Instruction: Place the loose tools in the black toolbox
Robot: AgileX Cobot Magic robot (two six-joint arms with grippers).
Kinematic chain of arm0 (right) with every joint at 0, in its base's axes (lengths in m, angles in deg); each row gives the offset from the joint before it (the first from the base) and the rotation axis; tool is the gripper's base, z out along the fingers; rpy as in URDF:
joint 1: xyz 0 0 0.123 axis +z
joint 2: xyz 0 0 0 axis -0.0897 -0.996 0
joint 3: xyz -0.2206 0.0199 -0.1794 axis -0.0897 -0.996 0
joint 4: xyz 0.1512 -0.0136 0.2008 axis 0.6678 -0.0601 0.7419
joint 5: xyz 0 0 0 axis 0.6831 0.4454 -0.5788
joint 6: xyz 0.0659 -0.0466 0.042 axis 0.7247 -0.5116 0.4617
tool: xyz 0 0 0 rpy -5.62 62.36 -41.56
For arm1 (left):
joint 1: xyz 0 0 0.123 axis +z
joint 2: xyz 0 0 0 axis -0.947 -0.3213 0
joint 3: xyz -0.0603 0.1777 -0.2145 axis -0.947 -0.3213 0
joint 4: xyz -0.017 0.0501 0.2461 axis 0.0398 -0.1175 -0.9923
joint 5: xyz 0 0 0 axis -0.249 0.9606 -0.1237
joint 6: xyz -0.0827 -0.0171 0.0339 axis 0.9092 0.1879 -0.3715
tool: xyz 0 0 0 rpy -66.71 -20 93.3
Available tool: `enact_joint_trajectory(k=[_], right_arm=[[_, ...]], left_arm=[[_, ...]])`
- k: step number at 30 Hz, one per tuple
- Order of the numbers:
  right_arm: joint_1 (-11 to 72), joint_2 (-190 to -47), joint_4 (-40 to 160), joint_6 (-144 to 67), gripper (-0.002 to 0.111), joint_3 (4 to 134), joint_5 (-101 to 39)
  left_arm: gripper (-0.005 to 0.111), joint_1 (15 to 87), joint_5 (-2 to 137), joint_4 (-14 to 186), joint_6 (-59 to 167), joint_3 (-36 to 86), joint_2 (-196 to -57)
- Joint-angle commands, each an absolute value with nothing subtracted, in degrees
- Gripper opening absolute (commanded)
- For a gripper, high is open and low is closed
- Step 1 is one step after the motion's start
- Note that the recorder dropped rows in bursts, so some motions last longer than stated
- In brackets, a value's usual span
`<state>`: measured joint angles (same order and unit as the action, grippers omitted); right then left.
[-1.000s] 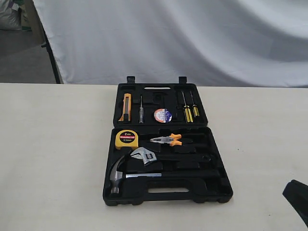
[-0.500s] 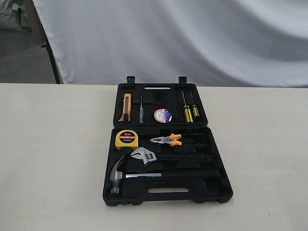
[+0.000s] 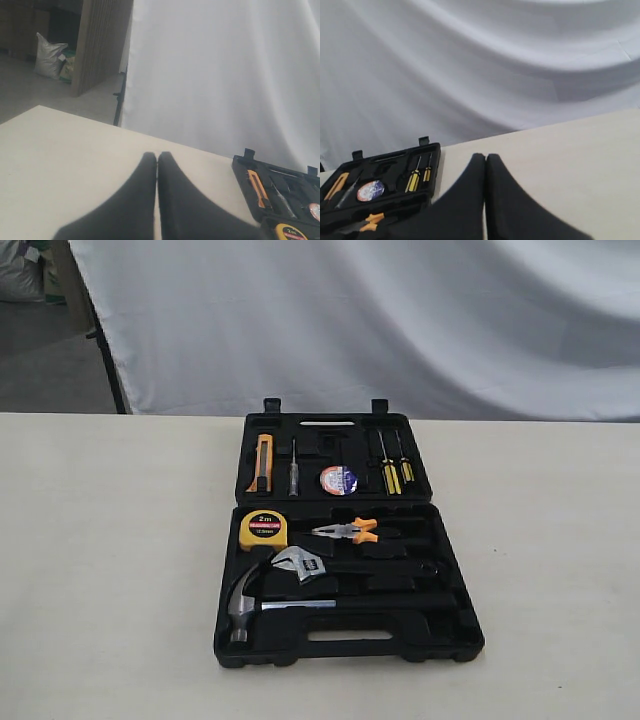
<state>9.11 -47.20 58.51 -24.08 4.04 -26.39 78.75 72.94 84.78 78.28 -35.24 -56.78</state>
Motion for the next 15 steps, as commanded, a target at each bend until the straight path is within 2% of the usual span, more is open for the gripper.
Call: enact_joint_trajectory(k=[1,15], right_arm=[[8.98,-46.79,57.91,-27.35,0.0,3.9,-23.35],[10.96,-46.79,57.91,-27.95,0.0,3.9,-22.98]], left_arm=[[0.001,80.2,72.53,84.52,78.55,-35.09,-56.6],[0.001,80.2,72.53,84.52,78.55,-35.09,-56.6]])
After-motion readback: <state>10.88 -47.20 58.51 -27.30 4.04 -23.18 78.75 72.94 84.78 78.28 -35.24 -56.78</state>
